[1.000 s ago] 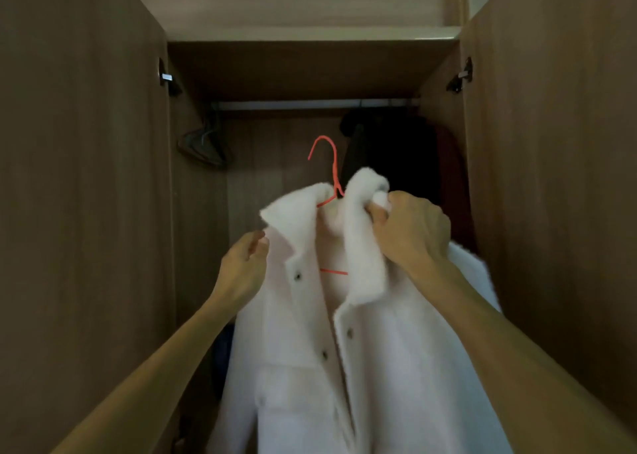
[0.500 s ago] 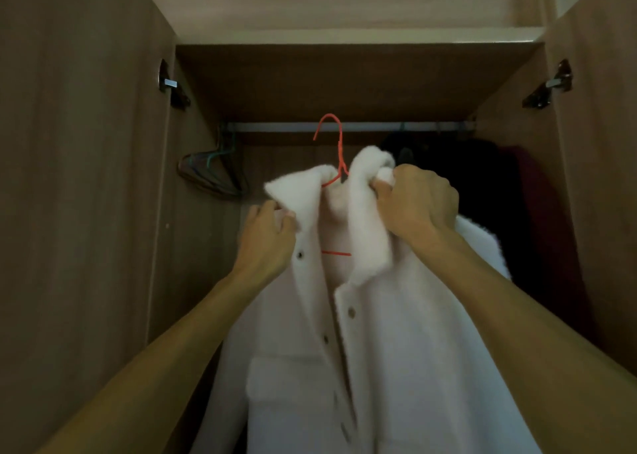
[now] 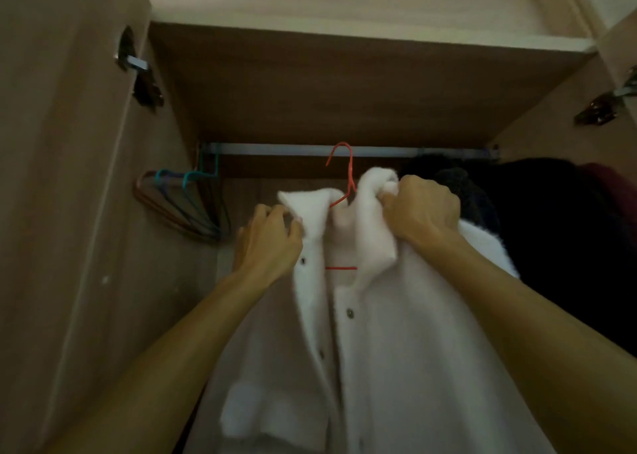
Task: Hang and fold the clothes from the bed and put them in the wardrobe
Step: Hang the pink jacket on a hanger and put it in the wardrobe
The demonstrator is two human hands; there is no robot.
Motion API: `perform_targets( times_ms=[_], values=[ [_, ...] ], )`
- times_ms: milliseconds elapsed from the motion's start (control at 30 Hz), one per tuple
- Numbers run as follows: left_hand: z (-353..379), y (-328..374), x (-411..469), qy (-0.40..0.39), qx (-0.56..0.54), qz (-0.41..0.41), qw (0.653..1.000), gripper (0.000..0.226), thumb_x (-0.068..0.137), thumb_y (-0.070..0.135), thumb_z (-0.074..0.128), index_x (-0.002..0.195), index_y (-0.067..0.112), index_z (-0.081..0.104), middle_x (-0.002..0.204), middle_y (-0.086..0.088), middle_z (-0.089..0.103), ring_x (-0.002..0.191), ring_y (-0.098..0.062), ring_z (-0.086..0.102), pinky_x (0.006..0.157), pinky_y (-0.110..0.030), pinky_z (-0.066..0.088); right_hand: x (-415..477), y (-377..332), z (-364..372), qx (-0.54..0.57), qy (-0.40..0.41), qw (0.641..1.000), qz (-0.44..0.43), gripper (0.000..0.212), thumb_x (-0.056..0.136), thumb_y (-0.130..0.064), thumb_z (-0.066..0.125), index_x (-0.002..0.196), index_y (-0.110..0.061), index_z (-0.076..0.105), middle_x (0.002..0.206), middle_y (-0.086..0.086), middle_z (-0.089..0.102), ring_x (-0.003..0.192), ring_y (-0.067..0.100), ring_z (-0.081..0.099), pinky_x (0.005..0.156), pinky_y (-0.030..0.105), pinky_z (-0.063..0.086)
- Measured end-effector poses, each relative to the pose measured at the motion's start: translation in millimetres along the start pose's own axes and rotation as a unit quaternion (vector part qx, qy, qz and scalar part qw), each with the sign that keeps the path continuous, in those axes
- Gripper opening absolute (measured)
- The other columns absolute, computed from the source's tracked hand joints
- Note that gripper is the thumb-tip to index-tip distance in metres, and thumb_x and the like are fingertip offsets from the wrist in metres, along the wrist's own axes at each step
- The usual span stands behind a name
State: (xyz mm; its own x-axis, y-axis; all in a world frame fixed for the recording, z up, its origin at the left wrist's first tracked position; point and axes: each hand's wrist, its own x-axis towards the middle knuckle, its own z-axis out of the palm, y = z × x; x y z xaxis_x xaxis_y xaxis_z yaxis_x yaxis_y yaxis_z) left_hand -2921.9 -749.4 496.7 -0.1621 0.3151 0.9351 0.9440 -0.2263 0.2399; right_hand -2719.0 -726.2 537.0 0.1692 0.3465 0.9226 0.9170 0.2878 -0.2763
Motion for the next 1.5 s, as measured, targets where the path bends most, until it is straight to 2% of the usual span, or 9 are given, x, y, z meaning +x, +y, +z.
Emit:
perform_targets(
  times_ms=[133,233,333,433,667,933,1133,1333,1500],
  values=[
    [31,-2,29,-0.002,-0.007,0.032,0.999,0.035,0.097,0.035,0.042,0.125,0.016,0.052,0.128,-0.007,0.046,0.108,-0.026,0.052,0.1,-0.042,0.039,43,5,16,-0.018,0.032,0.999,0.018,0.023,0.094,-0.037,0.048,0.096,-0.015,0.056,0.07,0.002,0.048,0.071,0.025,0.051,0.065,0.034,0.036],
    [56,3,49,0.004,-0.038,0.055,0.998,0.032,0.098,0.036,0.041,0.121,0.018,0.051,0.123,-0.006,0.047,0.103,-0.023,0.052,0.097,-0.043,0.042,75,15,22,-0.041,0.077,0.996,0.002,0.028,0.094,-0.036,0.048,0.102,-0.012,0.061,0.096,0.012,0.064,0.09,0.033,0.06,0.068,0.034,0.036],
    [79,9,67,0.015,-0.069,0.073,0.995,0.032,0.097,0.038,0.043,0.122,0.02,0.051,0.123,-0.003,0.046,0.107,-0.021,0.05,0.093,-0.038,0.045,104,28,34,-0.069,0.109,0.992,-0.003,0.029,0.093,-0.033,0.049,0.107,-0.01,0.061,0.109,0.015,0.065,0.099,0.034,0.06,0.072,0.035,0.036],
    [101,12,82,0.006,-0.078,0.081,0.994,0.035,0.096,0.039,0.044,0.126,0.022,0.049,0.127,-0.001,0.045,0.111,-0.019,0.049,0.092,-0.035,0.045,130,40,52,-0.084,0.109,0.99,-0.005,0.029,0.093,-0.031,0.05,0.107,-0.008,0.062,0.109,0.016,0.064,0.1,0.034,0.06,0.072,0.034,0.035],
    [139,17,105,0.026,-0.085,0.103,0.991,0.029,0.095,0.037,0.046,0.119,0.021,0.054,0.119,-0.002,0.049,0.104,-0.02,0.053,0.095,-0.042,0.044,170,61,80,-0.098,0.127,0.987,-0.011,0.028,0.093,-0.03,0.053,0.108,-0.009,0.062,0.112,0.015,0.065,0.103,0.034,0.06,0.079,0.035,0.041],
    [175,21,111,0.039,-0.108,0.136,0.984,0.021,0.094,0.033,0.048,0.108,0.022,0.058,0.109,0.0,0.051,0.098,-0.02,0.054,0.09,-0.037,0.045,185,72,104,-0.141,0.137,0.98,-0.02,0.026,0.093,-0.03,0.051,0.105,-0.01,0.062,0.107,0.013,0.065,0.098,0.031,0.061,0.071,0.032,0.035],
    [184,17,99,0.017,-0.117,0.137,0.983,0.024,0.093,0.031,0.048,0.114,0.022,0.057,0.113,0.0,0.052,0.1,-0.019,0.054,0.09,-0.036,0.046,177,64,132,-0.175,0.111,0.978,-0.022,0.025,0.095,-0.028,0.048,0.11,-0.013,0.061,0.109,0.009,0.065,0.099,0.026,0.061,0.071,0.03,0.032],
    [178,1,78,-0.001,-0.114,0.133,0.985,0.022,0.091,0.03,0.051,0.109,0.022,0.06,0.108,-0.001,0.056,0.1,-0.019,0.055,0.088,-0.033,0.046,156,63,123,-0.189,0.09,0.977,-0.033,0.029,0.096,-0.028,0.046,0.116,-0.01,0.058,0.115,0.012,0.063,0.104,0.029,0.058,0.085,0.034,0.038],
    [168,-17,51,-0.021,-0.118,0.098,0.988,0.021,0.09,0.029,0.055,0.108,0.021,0.062,0.108,-0.004,0.059,0.101,-0.022,0.057,0.088,-0.031,0.046,127,48,101,-0.177,0.098,0.978,-0.046,0.034,0.091,-0.022,0.047,0.12,-0.005,0.051,0.123,0.021,0.049,0.111,0.038,0.048,0.095,0.045,0.034]
  ],
)
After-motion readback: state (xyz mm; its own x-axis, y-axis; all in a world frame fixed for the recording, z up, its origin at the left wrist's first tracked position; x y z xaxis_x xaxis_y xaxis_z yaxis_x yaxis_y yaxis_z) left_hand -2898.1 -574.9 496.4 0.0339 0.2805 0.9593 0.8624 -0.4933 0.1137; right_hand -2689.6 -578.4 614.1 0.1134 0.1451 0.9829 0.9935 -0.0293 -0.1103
